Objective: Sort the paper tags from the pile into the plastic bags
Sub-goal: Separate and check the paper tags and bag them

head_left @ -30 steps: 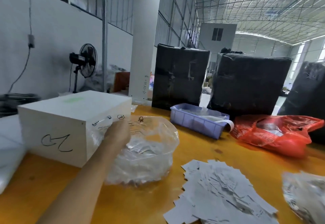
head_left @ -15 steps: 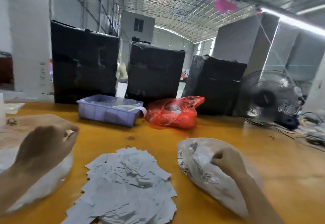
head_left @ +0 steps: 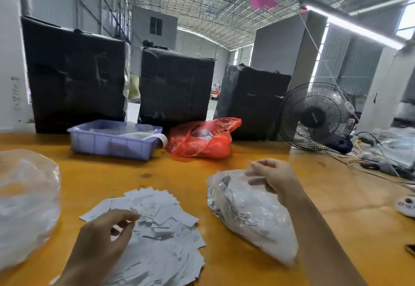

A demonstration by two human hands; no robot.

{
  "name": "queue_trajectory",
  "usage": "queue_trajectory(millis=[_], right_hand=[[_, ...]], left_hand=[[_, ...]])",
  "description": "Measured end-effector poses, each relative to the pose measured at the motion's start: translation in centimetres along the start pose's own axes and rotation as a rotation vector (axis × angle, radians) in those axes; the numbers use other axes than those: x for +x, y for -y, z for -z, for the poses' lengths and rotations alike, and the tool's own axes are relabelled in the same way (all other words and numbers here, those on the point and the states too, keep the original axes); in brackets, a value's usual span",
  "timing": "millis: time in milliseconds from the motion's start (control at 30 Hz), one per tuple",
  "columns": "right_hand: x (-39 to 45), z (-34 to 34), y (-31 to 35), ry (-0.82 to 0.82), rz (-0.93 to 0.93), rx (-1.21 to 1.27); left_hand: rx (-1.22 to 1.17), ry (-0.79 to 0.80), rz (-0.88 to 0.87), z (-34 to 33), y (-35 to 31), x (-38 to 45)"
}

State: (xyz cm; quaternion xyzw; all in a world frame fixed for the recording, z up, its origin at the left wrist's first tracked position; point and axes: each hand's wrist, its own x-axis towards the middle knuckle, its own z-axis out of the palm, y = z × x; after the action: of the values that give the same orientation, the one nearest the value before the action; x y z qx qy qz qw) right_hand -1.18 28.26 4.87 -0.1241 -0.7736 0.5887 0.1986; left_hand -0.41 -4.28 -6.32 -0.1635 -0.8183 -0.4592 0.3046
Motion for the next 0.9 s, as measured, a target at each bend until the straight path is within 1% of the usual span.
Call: queue_trajectory(millis=[67,133,233,267,300,333,433,500,567,600,633,733,800,833,900], right_hand=[[-0.9,-1.2,1.1,0.144,-0.048,0.201],[-2.3,-3.1,1.8,0.331,-0.093,0.310],[-5.0,-7.4,1.8,0.606,-0.177,0.291],[-5.8,-8.8,1.5,0.668,-0.203,0.273],[-6.5,-10.0,1.1,0.709,-0.221,0.251],[-7.1,-10.9,0.8,0.731,-0.233,0.225],[-7.9,-12.5,-0.1,0.749,-0.253,0.173],[-8.1,-12.8,-0.4,0.786,-0.260,0.158],[-8.3,-12.9,-0.6,0.841,-0.249,0.128],[-8.3,-13.0,-0.7,0.852,-0.243,0.115],[-8.3,-13.0,-0.8,0.855,-0.240,0.106],[-8.2,-13.1,-0.8,0.854,-0.247,0.108],[-8.2,-13.2,-0.9,0.822,-0.250,0.113],[-8.3,-13.3,-1.0,0.808,-0.253,0.118],[-8.4,-13.6,-1.0,0.811,-0.276,0.136]], left_hand=[[-0.057,-0.029,0.058,-0.2,0.0,-0.2],[-0.167,-0.031,0.128,-0.3,-0.2,-0.1],[-0.424,0.024,0.230,-0.3,-1.1,-0.1],[-0.473,0.052,0.226,-0.2,-1.4,-0.2],[-0.467,0.078,0.183,-0.1,-1.7,-0.3],[-0.414,0.103,0.105,0.1,-1.9,-0.4],[-0.178,0.129,-0.175,0.5,-2.1,-0.6],[-0.077,0.097,-0.277,0.3,-2.0,-0.8],[-0.015,0.056,-0.324,0.1,-2.0,-0.9],[-0.021,0.046,-0.309,0.1,-2.1,-1.0],[-0.066,0.044,-0.250,0.2,-2.3,-1.0],[-0.311,-0.020,0.047,0.5,-3.0,-0.5],[-0.463,-0.059,0.230,0.6,-3.4,-0.2],[-0.508,-0.064,0.293,0.7,-3.5,-0.1],[-0.517,-0.067,0.350,0.8,-3.3,0.0]])
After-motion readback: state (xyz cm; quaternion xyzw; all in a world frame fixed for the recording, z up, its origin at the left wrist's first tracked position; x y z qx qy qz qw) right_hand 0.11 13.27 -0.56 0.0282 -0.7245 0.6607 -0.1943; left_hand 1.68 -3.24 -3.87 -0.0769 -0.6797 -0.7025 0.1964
